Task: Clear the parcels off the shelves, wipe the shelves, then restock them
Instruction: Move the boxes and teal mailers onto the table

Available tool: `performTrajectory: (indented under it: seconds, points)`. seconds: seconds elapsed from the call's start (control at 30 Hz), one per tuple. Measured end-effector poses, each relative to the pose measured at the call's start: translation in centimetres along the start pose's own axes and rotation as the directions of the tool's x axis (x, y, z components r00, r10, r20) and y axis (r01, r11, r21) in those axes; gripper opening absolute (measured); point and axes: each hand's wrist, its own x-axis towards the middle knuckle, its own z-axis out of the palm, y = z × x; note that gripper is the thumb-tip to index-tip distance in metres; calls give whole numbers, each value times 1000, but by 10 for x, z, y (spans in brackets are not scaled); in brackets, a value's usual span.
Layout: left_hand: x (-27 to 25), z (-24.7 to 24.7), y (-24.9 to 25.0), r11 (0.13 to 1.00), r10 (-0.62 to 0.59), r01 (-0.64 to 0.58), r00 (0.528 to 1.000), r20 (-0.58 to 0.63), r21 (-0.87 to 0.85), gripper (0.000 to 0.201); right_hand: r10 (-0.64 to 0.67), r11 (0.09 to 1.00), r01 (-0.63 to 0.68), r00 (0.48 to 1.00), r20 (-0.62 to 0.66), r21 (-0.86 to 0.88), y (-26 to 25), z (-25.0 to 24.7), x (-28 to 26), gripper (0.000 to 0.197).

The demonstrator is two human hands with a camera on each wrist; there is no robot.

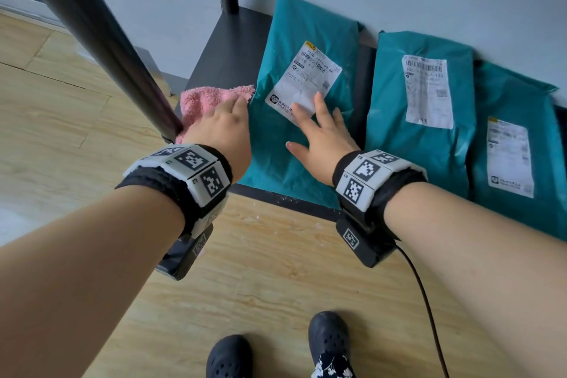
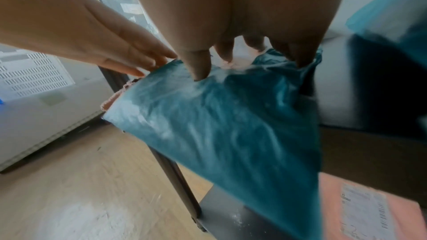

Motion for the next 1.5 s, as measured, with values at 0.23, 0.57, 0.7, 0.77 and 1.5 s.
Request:
performTrajectory:
  seconds: [0.23,0.57,0.7,0.77,1.5]
  points:
    - [-13,-3,-16,930,59,-102,990,130,353,63,-314,926,301,949,-22,-230,-36,10,-8,53]
    - [-16,-10,-16,879,-73,6,990,122,478,60,-161,963,164,987,30,-216,-18,14,-3,51]
    - [-24,-2,-10,850,168,-196,981,102,488,58,-162,966,164,986,22,-200,-17,17,-5,53]
    - [-26,2,-10,866,177,-220,975,136,450,58,-165,966,166,986,19,-197,-17,18,-6,53]
    - [-4,11,13,874,170,-228,971,169,429,52,-81,992,78,996,-33,-95,0,14,0,56]
